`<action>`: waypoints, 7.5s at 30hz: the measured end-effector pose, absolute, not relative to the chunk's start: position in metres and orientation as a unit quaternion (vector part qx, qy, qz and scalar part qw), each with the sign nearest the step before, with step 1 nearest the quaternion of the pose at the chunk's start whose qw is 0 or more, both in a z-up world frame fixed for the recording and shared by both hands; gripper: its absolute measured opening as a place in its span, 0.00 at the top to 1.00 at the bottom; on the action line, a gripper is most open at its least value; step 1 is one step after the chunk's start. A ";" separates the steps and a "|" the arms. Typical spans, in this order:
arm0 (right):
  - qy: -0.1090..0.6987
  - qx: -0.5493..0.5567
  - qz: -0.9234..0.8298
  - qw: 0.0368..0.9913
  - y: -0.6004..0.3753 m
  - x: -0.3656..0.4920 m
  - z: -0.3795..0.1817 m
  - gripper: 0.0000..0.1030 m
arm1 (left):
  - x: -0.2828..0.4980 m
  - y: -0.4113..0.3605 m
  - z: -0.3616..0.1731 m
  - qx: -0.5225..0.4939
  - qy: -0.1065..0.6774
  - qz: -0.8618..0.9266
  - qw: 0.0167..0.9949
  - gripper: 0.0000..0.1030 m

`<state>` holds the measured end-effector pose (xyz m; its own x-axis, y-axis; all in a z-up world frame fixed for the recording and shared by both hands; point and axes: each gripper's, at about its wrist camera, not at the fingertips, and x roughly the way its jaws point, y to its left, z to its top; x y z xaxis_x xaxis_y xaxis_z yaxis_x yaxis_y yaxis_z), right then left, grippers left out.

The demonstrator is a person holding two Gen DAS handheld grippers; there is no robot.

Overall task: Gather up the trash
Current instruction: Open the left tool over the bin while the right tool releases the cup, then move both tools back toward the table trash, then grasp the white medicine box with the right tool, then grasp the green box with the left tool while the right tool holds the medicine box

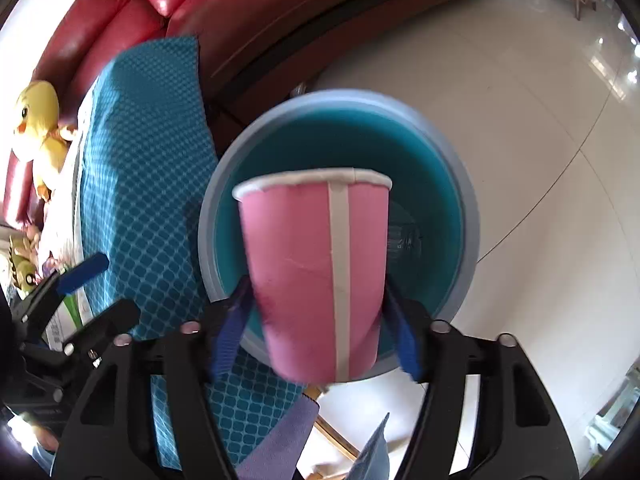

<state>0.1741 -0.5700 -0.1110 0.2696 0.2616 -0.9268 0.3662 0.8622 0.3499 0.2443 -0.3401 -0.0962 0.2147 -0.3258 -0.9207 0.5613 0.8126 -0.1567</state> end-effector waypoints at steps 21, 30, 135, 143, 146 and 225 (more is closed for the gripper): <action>0.619 0.247 -0.058 0.743 -0.554 0.160 -0.100 0.21 | 0.227 -0.308 -0.083 0.086 0.551 -0.283 0.780 0.09; 0.620 0.214 -0.042 0.754 -0.516 0.149 -0.077 0.20 | 0.203 -0.260 -0.058 0.079 0.531 -0.278 0.797 0.09; 0.620 0.024 0.157 0.769 -0.222 0.145 -0.047 0.70 | 0.078 0.049 -0.075 -0.079 0.553 -0.174 0.811 0.03; 0.610 0.047 0.154 0.776 -0.249 0.135 -0.046 0.70 | 0.091 0.036 -0.082 -0.079 0.556 -0.175 0.809 0.03; 0.606 0.056 0.152 0.778 -0.257 0.133 -0.046 0.70 | 0.097 0.019 -0.077 -0.052 0.552 -0.176 0.813 0.03; 0.597 0.098 0.136 0.785 -0.302 0.083 -0.043 0.71 | 0.067 -0.041 -0.091 0.002 0.531 -0.183 0.828 0.07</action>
<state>0.0833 -0.3017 -0.0427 0.2513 0.3300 -0.9099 -0.0963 0.9439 0.3158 0.0673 -0.0409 -0.0908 0.3702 -0.3002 -0.8791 0.3043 0.9333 -0.1906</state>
